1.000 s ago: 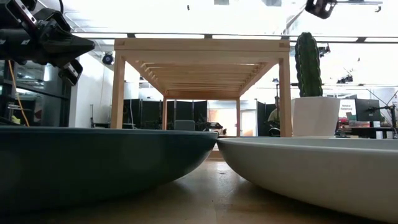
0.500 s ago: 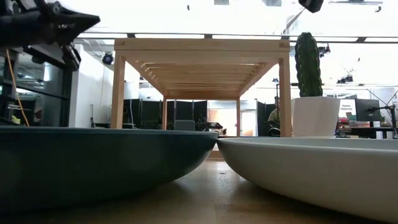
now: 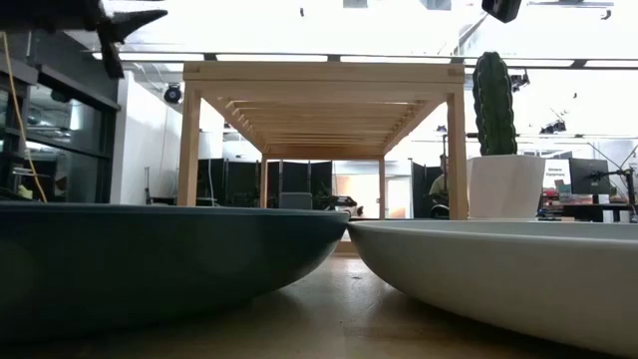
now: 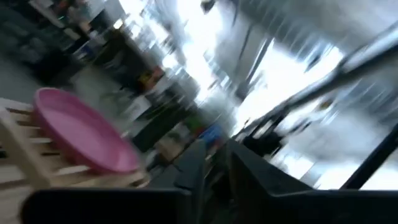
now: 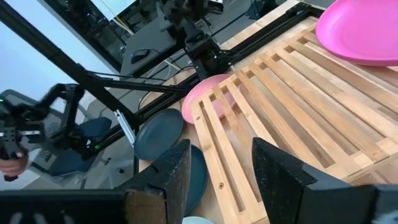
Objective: Place and stack plates onto a shelf
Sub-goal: Put the light pink plate on the shelf
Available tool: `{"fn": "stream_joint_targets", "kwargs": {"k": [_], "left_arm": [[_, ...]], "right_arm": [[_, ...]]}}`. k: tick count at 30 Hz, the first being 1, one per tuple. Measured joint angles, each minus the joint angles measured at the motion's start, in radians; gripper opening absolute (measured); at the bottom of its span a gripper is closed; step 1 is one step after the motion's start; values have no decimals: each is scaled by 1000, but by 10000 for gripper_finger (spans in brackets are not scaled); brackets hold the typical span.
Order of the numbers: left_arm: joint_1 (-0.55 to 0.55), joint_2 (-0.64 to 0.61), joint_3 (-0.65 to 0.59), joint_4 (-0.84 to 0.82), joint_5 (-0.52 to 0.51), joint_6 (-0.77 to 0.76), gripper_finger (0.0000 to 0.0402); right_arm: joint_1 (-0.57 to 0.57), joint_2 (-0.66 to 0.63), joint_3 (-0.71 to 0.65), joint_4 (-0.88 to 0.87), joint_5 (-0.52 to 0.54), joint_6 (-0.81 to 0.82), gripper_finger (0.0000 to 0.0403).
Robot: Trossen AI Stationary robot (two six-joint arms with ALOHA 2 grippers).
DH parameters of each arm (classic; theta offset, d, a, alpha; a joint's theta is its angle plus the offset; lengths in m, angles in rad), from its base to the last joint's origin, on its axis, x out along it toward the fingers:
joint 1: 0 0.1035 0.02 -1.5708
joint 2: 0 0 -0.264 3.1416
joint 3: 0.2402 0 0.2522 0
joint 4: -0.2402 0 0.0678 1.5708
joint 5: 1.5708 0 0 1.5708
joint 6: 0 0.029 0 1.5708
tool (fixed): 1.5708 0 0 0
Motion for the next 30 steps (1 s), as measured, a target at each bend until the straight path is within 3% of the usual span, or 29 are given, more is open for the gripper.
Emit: {"fn": "stream_joint_targets", "kwargs": {"k": [8, 12, 15, 22, 26, 30], "left_arm": [[0, 227, 387, -523, 7, 99, 164], [4, 335, 534, -734, 19, 132, 192], [36, 419, 609, -893, 101, 108, 199], [161, 618, 651, -1218, 487, 156, 200], [192, 711, 651, -1358, 495, 344, 200], [205, 762, 607, -1342, 475, 515, 200]], "right_arm": [[0, 0, 0, 0, 26, -2, 154], [0, 0, 0, 0, 26, -3, 154], [0, 0, 0, -9, 26, -9, 154], [0, 0, 0, -27, 26, -11, 154], [0, 0, 0, -45, 26, -11, 154], [0, 0, 0, -56, 26, -11, 154]]}}
